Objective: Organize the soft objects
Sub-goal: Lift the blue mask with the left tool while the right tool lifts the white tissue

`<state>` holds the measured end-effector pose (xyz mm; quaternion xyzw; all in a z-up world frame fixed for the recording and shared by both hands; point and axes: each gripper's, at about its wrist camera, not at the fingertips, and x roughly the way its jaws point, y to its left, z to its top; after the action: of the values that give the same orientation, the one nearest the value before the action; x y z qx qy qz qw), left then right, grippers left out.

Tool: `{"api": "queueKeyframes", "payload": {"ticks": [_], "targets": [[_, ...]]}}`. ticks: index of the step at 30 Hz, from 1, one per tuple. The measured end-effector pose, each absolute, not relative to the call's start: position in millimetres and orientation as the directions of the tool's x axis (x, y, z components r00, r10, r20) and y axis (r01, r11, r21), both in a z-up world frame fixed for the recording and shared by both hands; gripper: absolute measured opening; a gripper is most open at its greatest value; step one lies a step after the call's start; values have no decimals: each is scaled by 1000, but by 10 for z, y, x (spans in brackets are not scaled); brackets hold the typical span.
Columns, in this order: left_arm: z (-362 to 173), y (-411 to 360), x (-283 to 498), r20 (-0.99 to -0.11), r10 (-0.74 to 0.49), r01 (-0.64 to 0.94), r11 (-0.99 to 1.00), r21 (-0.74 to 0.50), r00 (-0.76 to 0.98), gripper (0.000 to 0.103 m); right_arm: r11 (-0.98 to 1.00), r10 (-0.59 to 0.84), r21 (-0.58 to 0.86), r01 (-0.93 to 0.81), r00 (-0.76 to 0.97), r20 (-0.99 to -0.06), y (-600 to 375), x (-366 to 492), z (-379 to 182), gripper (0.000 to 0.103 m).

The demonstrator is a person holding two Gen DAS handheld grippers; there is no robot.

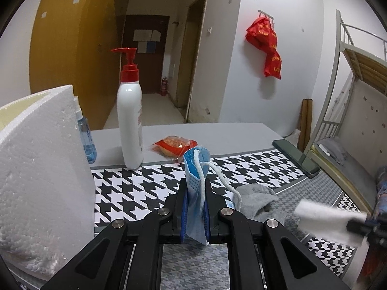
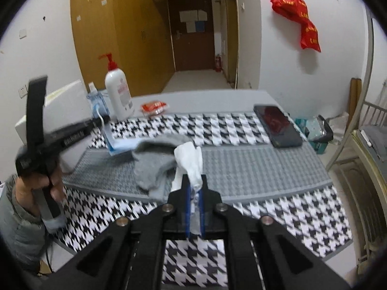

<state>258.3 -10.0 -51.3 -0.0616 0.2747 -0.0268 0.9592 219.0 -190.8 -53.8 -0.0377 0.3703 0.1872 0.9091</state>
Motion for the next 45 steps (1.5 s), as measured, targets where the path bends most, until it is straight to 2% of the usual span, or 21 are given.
{"api": "queueKeyframes", "payload": {"ticks": [6, 8, 10, 12, 16, 19, 33, 39, 42, 44, 45], "targets": [[-534, -127, 2589, -531, -89, 25, 992, -125, 843, 11, 929, 284, 66, -365, 586, -759, -1976, 2157, -889, 9], [-534, -125, 2595, -533, -93, 27, 991, -130, 841, 11, 932, 276, 63, -358, 582, -765, -2008, 2139, -942, 14], [-536, -125, 2596, -533, -95, 29, 991, -130, 841, 11, 934, 271, 63, -352, 580, -768, -2039, 2117, -973, 34], [-541, -131, 2598, -533, -92, 27, 991, -128, 841, 11, 933, 273, 62, -356, 583, -766, -2057, 2089, -983, 46], [-551, -142, 2603, -536, -90, 28, 992, -123, 840, 11, 930, 274, 52, -365, 590, -759, -2066, 2050, -968, 49], [-549, -152, 2597, -534, -92, 33, 992, -120, 841, 11, 929, 271, 41, -368, 600, -753, -2020, 2087, -945, 59], [-606, -209, 2613, -574, -132, 69, 989, -130, 808, 11, 931, 250, 31, -365, 572, -781, -1889, 2306, -1104, 58], [-652, -225, 2630, -592, -131, 72, 990, -123, 795, 12, 937, 217, -2, -350, 587, -780, -1879, 2309, -1120, 24], [-677, -250, 2640, -605, -140, 84, 989, -121, 784, 22, 939, 215, -1, -343, 589, -779, -1883, 2301, -1112, 17], [-701, -268, 2640, -618, -145, 86, 989, -124, 773, 44, 940, 219, 7, -340, 590, -777, -1896, 2303, -1115, 17], [-704, -277, 2629, -616, -143, 87, 989, -120, 774, 47, 941, 221, 11, -338, 590, -777, -1902, 2307, -1117, 17]]}}
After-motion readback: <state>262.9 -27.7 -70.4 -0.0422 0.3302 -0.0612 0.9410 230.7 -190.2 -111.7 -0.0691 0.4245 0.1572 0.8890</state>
